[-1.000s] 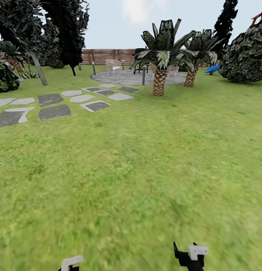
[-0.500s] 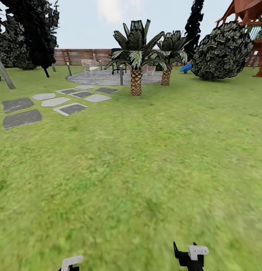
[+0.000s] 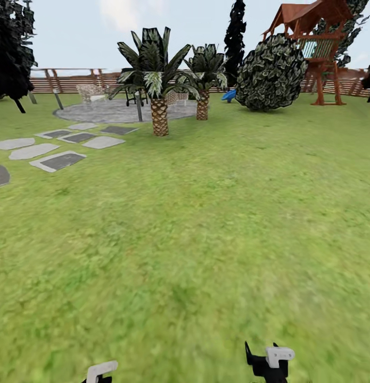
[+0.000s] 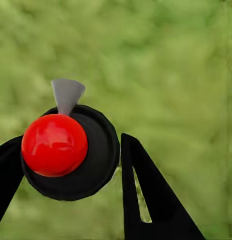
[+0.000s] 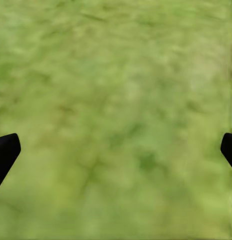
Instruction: In the garden, pick up the pesticide atomizer on the floor and spray pesticide onto both trees until each tree trunk is fully covered.
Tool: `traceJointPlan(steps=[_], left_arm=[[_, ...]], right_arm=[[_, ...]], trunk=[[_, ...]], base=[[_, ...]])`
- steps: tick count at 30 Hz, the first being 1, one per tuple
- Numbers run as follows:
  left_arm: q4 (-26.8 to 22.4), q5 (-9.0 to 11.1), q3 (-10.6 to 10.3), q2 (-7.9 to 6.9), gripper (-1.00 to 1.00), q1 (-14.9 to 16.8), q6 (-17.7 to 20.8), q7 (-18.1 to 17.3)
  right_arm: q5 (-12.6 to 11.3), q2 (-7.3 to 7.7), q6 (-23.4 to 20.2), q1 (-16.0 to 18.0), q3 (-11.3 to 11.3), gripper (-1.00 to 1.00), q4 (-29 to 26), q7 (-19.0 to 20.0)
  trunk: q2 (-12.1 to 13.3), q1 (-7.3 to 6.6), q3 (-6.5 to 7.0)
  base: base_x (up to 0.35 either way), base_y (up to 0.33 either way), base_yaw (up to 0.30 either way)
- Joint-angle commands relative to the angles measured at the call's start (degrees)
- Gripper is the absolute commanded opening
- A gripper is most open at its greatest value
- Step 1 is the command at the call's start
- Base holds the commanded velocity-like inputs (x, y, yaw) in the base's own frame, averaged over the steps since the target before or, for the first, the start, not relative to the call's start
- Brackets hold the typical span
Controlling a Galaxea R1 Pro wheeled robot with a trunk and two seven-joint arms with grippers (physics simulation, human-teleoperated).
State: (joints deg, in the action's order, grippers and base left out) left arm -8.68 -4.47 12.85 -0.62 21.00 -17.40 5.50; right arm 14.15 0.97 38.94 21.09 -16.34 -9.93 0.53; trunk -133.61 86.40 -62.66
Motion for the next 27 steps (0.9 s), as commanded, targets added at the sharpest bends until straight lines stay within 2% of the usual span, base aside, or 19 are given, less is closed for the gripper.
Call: traceJointPlan(steps=[1,27], left_arm=[[-0.01,-0.02,-0.01,0.0,-1.0,0.0,0.0,0.04],[-0.02,-0.02,-0.01,0.0,-1.0,0.0,0.02,0.04]], right_arm=[[0.0,0.0,0.0,0.0,0.0,1.0,0.0,0.0],[0.09,0.0,-0.01,0.0,0.0,1.0,0.0,0.09]], trunk=[[0.0,0.0,0.0],[0.0,0.0,0.0]], base=[[0.083,-0.273,-0.3],[0.083,-0.273,-0.3]])
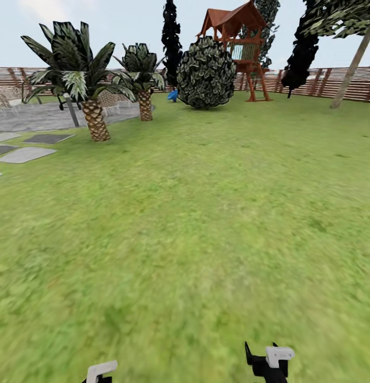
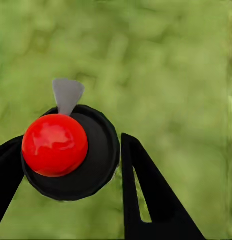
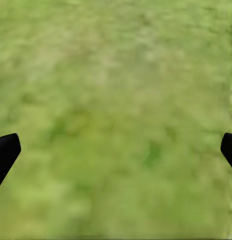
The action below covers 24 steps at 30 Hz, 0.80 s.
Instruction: In the garden, pick up the pesticide atomizer on the floor and spray pesticide onto both trees until each tree trunk is fully covered.
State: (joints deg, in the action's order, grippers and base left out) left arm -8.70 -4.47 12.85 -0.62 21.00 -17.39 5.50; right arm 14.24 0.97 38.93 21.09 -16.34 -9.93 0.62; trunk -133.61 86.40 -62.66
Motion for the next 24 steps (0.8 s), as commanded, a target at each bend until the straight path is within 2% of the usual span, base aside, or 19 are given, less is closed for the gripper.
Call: traceJointPlan(steps=[1,24], left_arm=[[0.0,-0.02,-0.02,0.0,-1.0,0.0,-0.01,0.04],[0.02,-0.02,-0.02,0.0,-1.0,0.0,0.04,0.04]], right_arm=[[0.0,0.0,0.0,0.0,0.0,1.0,0.0,0.0],[0.0,0.0,0.01,0.0,0.0,1.0,1.49,0.0]], trunk=[[0.0,0.0,0.0],[0.0,0.0,0.0]], base=[[0.083,-0.273,-0.3],[0.09,-0.273,-0.3]])
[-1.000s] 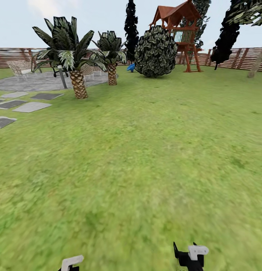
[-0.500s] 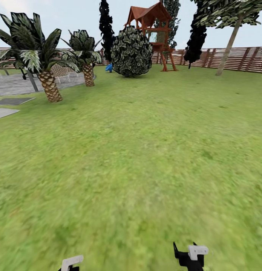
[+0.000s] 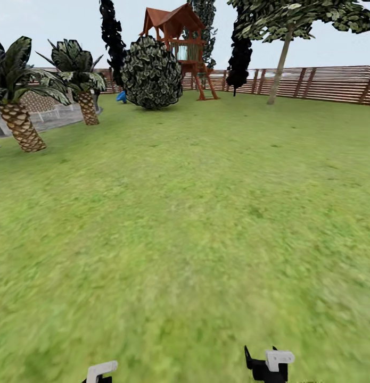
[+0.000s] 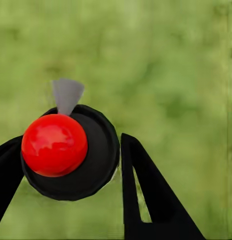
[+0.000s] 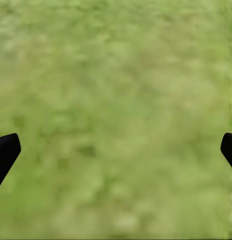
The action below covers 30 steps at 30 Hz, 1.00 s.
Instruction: In the garden, pick up the pesticide atomizer on the floor and spray pesticide onto both trees until each tree trunk is fully covered.
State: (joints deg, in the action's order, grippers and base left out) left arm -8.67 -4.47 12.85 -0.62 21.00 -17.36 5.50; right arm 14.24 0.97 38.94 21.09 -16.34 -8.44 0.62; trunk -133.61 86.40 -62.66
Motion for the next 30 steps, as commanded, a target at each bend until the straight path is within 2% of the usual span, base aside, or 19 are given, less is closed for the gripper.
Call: traceJointPlan(steps=[1,24,30], left_arm=[[0.01,-0.02,-0.01,0.0,-1.0,0.0,0.0,0.04],[-0.03,0.06,-0.01,-0.07,-1.0,0.0,0.02,0.04],[-0.03,0.11,0.04,-0.1,-1.0,0.0,0.04,0.04]], right_arm=[[0.0,0.0,0.0,0.0,0.0,1.0,0.0,0.0],[0.0,0.0,0.0,0.0,0.01,1.0,0.0,0.0],[0.08,0.0,0.0,0.0,0.06,1.0,0.09,0.08]], trunk=[[0.0,0.0,0.0],[0.0,0.0,0.0],[0.0,0.0,0.16]], base=[[0.093,-0.273,-0.3],[0.093,-0.273,-0.3],[0.029,-0.073,-0.295]])
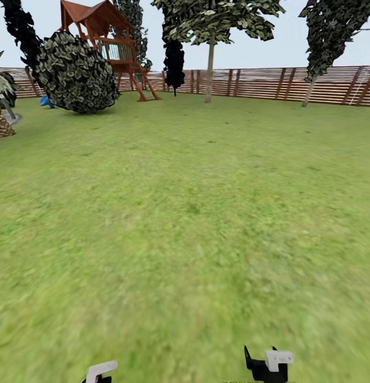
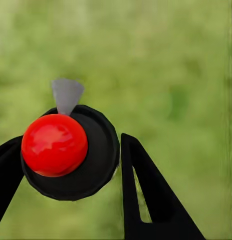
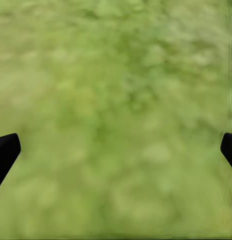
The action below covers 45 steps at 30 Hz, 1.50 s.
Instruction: In the garden, pick up the pesticide atomizer on the floor and spray pesticide onto both trees until each tree trunk is fully covered.
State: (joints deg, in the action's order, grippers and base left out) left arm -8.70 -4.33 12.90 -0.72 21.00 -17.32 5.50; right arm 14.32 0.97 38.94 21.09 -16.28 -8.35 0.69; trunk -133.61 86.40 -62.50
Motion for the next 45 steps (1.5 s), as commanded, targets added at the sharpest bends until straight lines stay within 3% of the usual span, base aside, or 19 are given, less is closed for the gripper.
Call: traceJointPlan(steps=[1,7,17,45], left_arm=[[-0.05,0.0,0.0,-0.01,-1.0,0.0,0.0,0.04],[-0.06,0.02,0.02,0.01,-1.0,0.0,0.0,0.04],[-0.05,0.03,0.02,-0.03,-1.0,0.0,0.01,0.04],[-0.09,0.03,0.02,-0.07,-1.0,0.0,0.09,0.17]], right_arm=[[0.0,0.0,0.0,0.0,0.01,1.0,0.0,0.0],[0.0,0.0,-0.03,0.0,0.02,1.0,0.0,0.01],[0.0,-0.06,0.0,0.0,0.02,1.0,0.0,0.01],[0.26,0.35,0.02,0.0,0.11,1.0,0.0,0.1]], trunk=[[0.0,0.0,0.05],[0.0,0.0,0.36],[0.0,0.0,0.86],[0.0,0.0,1.85]], base=[[0.002,-0.004,-0.28],[0.062,-0.001,-0.274],[0.33,0.0,-0.25],[0.338,0.0,-0.007]])
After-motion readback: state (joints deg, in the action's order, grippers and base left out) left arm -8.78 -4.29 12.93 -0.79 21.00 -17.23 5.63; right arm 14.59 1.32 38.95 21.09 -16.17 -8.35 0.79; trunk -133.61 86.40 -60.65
